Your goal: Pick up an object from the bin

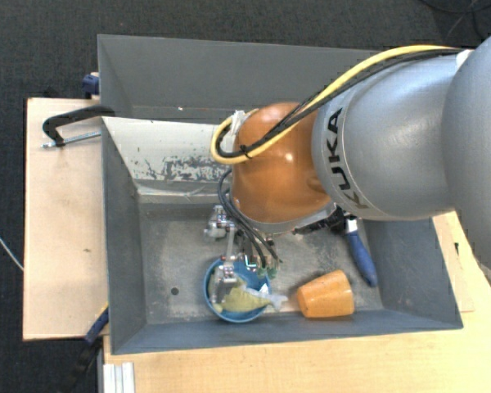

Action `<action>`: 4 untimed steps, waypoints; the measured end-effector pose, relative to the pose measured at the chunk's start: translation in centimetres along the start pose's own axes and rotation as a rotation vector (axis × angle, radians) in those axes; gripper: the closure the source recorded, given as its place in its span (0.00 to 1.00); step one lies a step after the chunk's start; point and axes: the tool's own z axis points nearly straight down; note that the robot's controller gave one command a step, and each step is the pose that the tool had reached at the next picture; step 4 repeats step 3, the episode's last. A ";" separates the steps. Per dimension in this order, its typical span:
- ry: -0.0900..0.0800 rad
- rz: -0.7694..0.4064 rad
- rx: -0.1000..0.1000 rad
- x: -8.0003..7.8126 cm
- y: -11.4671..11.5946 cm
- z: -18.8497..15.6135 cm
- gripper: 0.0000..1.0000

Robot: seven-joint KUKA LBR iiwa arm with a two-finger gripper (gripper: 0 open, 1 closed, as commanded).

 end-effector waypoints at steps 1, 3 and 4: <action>-0.001 0.038 0.000 -1.5 -4.3 7.4 0.00; -0.021 -0.024 -0.003 -3.1 -3.9 -6.1 1.00; -0.021 -0.024 -0.003 -3.1 -3.9 -6.1 1.00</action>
Offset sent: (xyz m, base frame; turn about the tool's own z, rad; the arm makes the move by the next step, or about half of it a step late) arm 0.0153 -0.0421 -0.0715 0.0341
